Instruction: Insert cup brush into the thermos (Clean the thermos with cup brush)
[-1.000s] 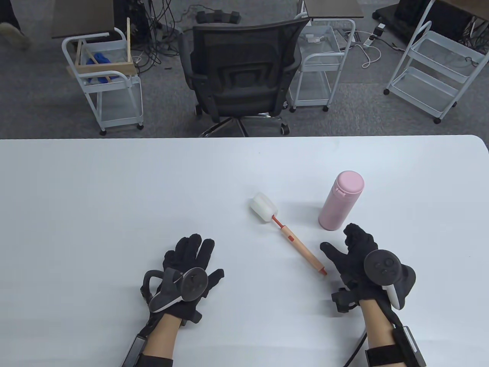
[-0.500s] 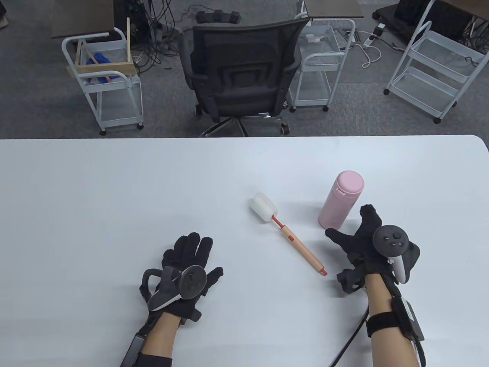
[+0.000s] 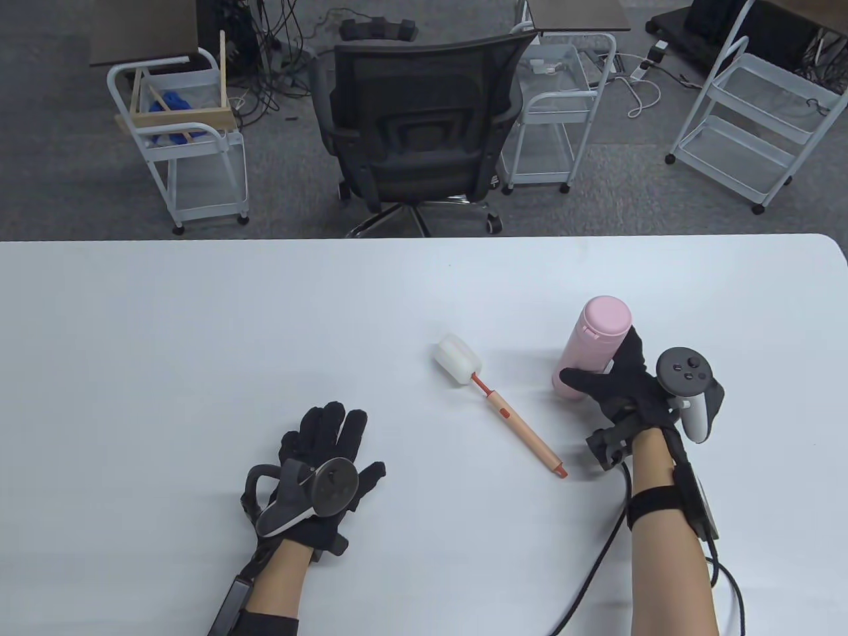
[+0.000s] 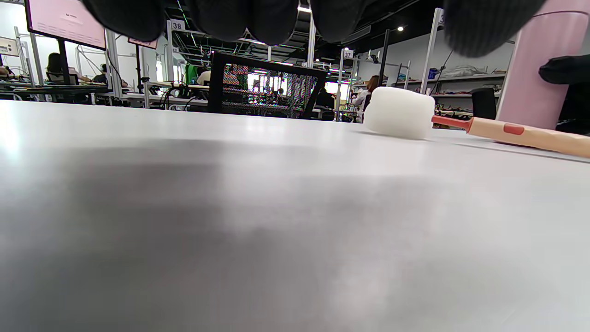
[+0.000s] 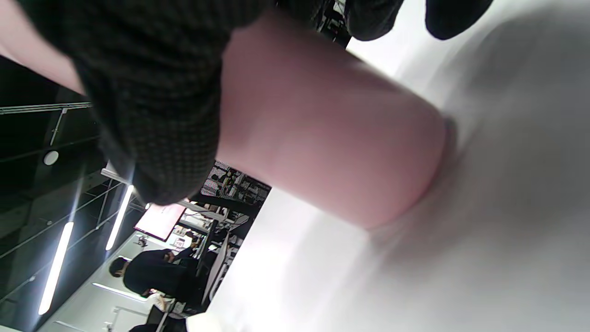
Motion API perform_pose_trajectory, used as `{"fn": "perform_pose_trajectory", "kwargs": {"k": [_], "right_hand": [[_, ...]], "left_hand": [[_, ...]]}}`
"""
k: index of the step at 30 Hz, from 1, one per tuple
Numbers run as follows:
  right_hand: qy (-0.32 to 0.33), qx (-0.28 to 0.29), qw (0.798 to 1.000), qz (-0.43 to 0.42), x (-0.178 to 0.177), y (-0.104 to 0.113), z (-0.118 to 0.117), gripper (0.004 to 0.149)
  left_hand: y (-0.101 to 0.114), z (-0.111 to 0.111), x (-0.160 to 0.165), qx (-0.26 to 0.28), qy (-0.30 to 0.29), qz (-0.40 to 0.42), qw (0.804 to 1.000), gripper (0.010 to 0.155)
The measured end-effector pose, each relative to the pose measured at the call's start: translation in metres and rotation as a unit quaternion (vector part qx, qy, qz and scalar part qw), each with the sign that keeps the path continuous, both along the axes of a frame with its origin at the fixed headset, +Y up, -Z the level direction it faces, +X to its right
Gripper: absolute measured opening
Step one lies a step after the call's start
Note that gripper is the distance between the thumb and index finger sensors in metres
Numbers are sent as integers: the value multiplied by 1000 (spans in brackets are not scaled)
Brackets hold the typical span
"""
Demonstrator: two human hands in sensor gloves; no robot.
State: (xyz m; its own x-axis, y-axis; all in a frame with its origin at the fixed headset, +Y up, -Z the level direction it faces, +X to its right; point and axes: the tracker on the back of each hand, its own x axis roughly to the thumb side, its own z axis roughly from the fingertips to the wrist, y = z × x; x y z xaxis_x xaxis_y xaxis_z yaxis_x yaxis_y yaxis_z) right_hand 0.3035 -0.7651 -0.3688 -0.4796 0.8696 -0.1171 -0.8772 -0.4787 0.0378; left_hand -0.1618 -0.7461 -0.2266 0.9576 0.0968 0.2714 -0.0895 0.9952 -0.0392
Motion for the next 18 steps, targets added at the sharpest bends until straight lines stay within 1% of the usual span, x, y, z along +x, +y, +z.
{"fn": "perform_pose_trajectory", "kwargs": {"k": [4,5,9,12,14,18], "right_hand": [[4,7,1000,-9,-5,0,-4,111],[0,11,1000,-10,-5,0,-5,107],[-7,30,1000,5,-6,6,0,106],[-1,41,999,14,-5,16,7,103],[6,55,998,28,-4,27,16,103],[21,77,997,13,-8,47,34,103]], "left_hand": [[0,0,0,-2,1,-2,1000,80],[0,0,0,-2,2,-2,1000,80],[1,0,-1,-2,4,-1,1000,80],[1,1,-1,-2,2,-1,1000,80],[1,1,-1,-1,0,-2,1000,81],[1,3,0,-4,-7,11,1000,81]]}}
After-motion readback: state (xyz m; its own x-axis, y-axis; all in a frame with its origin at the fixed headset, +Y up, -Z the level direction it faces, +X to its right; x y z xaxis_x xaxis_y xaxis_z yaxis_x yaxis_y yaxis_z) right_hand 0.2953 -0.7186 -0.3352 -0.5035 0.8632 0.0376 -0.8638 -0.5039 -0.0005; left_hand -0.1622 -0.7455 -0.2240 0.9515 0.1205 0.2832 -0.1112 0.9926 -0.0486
